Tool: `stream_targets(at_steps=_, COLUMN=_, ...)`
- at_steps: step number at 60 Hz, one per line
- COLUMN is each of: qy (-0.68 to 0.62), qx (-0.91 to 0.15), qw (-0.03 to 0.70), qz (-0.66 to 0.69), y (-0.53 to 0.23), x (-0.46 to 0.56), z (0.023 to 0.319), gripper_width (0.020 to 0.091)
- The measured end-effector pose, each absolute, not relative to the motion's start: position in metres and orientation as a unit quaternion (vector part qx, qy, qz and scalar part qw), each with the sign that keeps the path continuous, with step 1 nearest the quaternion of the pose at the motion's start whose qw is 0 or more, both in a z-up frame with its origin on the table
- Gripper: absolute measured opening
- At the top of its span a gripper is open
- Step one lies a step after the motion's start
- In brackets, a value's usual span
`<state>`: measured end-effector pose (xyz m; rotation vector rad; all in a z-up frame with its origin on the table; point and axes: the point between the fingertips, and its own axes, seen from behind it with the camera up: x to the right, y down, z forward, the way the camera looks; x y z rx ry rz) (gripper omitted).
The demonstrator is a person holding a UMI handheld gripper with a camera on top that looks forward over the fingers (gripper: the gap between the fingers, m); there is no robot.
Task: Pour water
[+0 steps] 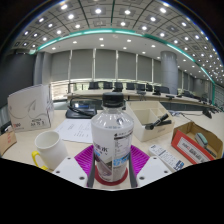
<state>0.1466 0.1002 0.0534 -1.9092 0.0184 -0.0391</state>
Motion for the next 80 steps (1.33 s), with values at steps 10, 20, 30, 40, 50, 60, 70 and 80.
stream_targets(at_steps=10, qy=0.023, qx=-0.838, qw=0.545, qz=0.014, y=0.092, x=0.144, z=0.045, gripper_width=0.0874)
stream_targets(at_steps=20, qy=0.037, qx=-0.853, qw=0.52, qz=-0.014, y=0.063, x=0.149, z=0.069, gripper_width=0.0858)
stream_targets(at_steps=30, qy=0.048, qx=-0.87, qw=0.491, qz=-0.009, y=0.001, x=0.116, z=0.115, gripper_width=0.0858)
stream_targets(at_steps=40, qy=0.056, qx=-0.88, qw=0.471, qz=-0.01, y=-0.084, x=0.07, z=0.169, gripper_width=0.0861)
stream_targets(at_steps=50, qy=0.056, qx=-0.887, qw=0.457, qz=-0.03, y=-0.164, x=0.033, z=0.206, gripper_width=0.0861)
stream_targets(at_steps=60, qy=0.056, qx=-0.893, qw=0.444, qz=-0.042, y=-0.222, x=0.01, z=0.216, gripper_width=0.086)
stream_targets(at_steps=70, qy=0.054, qx=-0.892, qw=0.446, qz=-0.045, y=-0.249, x=0.001, z=0.22, gripper_width=0.0863)
stream_targets(at_steps=80, qy=0.05, qx=-0.896, qw=0.437, qz=-0.057, y=-0.26, x=0.004, z=0.221, gripper_width=0.0861)
